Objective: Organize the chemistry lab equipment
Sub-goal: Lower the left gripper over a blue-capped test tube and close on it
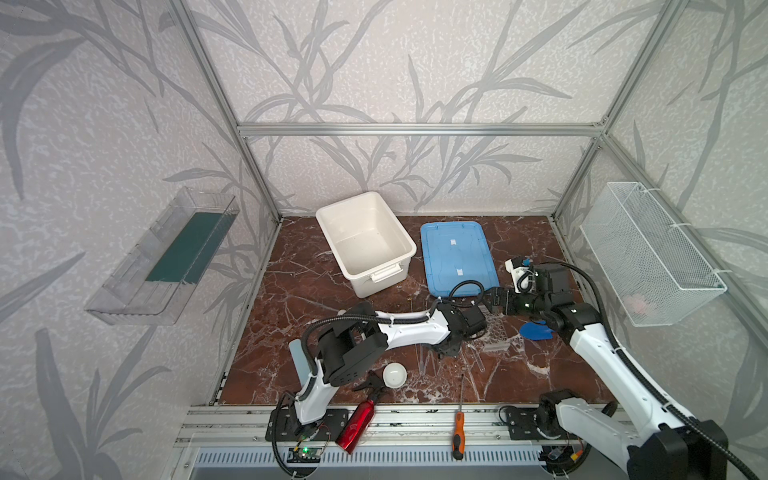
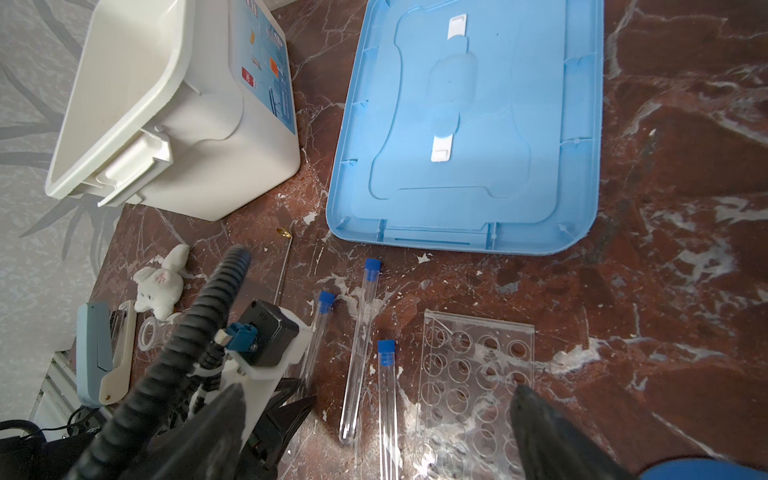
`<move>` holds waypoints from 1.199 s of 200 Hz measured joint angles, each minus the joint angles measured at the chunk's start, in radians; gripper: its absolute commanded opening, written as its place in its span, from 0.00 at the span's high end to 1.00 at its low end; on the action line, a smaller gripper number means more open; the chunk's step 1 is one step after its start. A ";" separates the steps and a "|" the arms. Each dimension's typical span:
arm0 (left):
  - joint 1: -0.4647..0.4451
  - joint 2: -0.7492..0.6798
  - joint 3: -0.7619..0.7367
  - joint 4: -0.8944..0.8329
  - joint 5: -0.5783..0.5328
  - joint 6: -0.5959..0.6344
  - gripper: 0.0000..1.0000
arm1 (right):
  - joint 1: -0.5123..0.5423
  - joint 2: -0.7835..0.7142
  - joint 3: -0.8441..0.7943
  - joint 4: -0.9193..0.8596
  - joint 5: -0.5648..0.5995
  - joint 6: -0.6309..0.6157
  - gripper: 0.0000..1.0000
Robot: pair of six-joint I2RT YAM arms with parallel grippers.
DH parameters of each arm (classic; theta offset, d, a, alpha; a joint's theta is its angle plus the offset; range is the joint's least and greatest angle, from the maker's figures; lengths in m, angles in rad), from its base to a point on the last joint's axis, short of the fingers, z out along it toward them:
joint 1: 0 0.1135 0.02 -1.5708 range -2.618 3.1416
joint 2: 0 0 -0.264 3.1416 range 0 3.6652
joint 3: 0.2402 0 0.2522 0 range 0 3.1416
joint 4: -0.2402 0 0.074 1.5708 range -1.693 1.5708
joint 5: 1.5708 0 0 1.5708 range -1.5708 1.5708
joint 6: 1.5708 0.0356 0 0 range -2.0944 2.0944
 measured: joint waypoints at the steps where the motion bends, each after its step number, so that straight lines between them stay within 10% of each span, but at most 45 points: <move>1: 0.000 -0.001 -0.001 0.000 0.000 0.000 0.76 | 0.000 0.000 0.000 0.000 0.000 0.000 0.03; 105: 0.001 -0.158 -0.163 0.205 -0.017 0.048 0.75 | -0.001 -0.006 -0.017 0.031 -0.026 0.049 0.04; 240: -0.021 -0.023 -0.019 -0.005 0.028 0.051 0.73 | -0.001 0.007 -0.017 0.039 -0.038 0.074 0.04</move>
